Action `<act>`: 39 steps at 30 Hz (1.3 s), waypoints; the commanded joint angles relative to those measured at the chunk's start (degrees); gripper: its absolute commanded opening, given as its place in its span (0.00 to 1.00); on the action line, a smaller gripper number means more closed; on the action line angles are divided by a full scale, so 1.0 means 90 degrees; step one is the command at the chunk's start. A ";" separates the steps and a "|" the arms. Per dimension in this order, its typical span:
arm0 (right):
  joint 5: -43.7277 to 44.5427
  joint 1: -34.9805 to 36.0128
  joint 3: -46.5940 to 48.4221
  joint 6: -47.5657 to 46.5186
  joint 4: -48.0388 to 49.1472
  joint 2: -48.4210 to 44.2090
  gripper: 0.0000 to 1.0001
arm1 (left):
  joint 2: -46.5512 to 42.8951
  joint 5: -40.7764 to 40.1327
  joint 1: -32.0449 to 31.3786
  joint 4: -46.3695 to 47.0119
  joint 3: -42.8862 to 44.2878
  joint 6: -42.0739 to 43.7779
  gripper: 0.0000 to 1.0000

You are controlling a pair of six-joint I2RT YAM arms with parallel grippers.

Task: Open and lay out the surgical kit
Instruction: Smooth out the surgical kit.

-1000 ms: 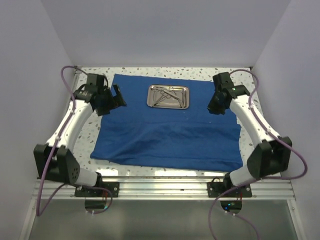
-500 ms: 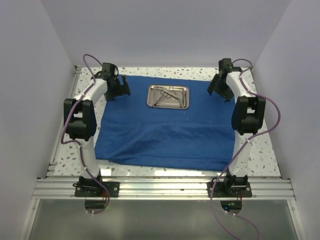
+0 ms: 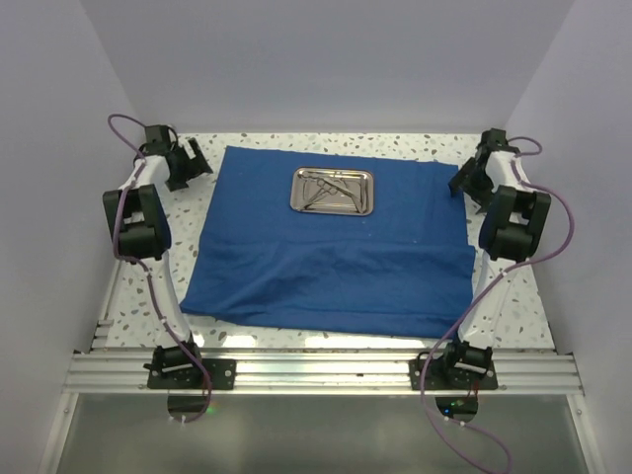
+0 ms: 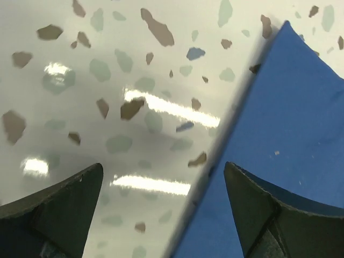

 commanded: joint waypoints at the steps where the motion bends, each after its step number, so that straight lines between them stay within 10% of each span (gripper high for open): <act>1: -0.0457 0.0198 0.0376 -0.0061 0.0193 0.0410 0.90 | 0.0824 0.0810 -0.0024 0.0193 0.0681 0.0047 0.97; 14: -0.1472 0.0335 0.1059 0.0066 0.0564 0.1289 0.69 | 0.1461 0.3181 -0.0375 0.0593 0.0340 0.0027 0.85; 21: -0.2341 0.0530 0.1684 -0.0081 0.0711 0.1787 0.00 | 0.2085 0.3594 -0.1067 0.0281 0.0622 0.0242 0.64; 24: -0.2595 0.0569 0.1938 -0.0071 0.0837 0.1943 0.00 | 0.2319 0.3594 -0.1205 0.0163 0.0983 0.0223 0.42; 26: -0.2868 0.0569 0.2123 0.0085 0.1022 0.2060 0.00 | 0.2495 0.3507 -0.1215 0.0056 0.1305 0.0126 0.00; 39: -0.3077 0.0462 0.4165 0.2282 0.2810 0.3272 0.00 | 0.2634 0.1691 -0.0298 0.0270 0.3572 -0.0763 0.00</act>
